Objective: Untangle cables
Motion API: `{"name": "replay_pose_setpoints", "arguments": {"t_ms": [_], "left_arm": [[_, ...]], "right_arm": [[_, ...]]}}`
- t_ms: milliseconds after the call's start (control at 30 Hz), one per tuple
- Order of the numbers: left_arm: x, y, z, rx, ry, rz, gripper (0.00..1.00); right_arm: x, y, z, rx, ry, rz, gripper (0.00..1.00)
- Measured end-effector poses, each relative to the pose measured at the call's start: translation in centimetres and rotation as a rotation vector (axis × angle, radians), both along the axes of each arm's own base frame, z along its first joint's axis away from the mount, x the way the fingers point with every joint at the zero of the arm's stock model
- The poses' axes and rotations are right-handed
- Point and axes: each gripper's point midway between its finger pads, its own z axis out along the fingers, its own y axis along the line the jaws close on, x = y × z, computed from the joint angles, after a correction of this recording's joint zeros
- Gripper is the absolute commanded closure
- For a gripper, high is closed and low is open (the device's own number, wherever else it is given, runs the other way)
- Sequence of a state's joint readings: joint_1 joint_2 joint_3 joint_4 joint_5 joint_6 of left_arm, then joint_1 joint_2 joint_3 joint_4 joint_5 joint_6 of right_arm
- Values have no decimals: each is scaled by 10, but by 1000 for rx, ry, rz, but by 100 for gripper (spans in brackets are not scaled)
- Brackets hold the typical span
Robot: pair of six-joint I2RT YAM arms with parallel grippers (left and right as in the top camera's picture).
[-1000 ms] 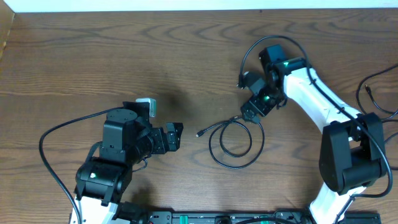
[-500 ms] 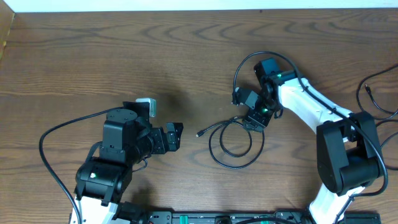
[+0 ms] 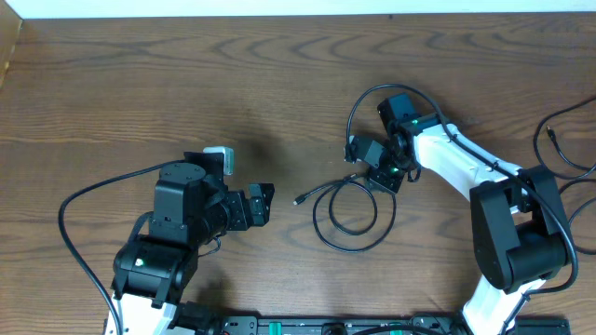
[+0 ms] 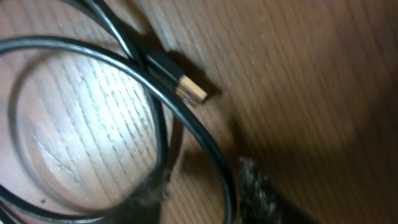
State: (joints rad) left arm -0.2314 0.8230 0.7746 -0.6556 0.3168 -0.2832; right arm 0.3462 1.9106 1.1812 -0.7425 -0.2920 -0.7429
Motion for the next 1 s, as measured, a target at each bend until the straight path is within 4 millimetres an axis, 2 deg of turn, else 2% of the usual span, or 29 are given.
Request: {"name": "replay_pose_setpoints", "arguments": {"t_ms": [67,267,467,600,700,900,1000], "left_arm": [[0,0,0,0,0,0,2],[0,0,0,0,0,0,2],[0,0,0,0,0,0,2],[0,0,0,0,0,0,2],[0,0,0,0,0,0,2],[0,0,0,0,0,0,2],[0,0,0,0,0,0,2]], "right_arm": [[0,0,0,0,3,-7,99],[-1,0,0,-1,6,-2,99],[-11,-4,0,-17,47,-3,99],[-7,-7,15,-29,16,-17,99],[15,-6,47,-25,-95,-45,99],[72,-6,158,49,-491,-120,99],[94,-22,208,62,-680,-197,99]]}}
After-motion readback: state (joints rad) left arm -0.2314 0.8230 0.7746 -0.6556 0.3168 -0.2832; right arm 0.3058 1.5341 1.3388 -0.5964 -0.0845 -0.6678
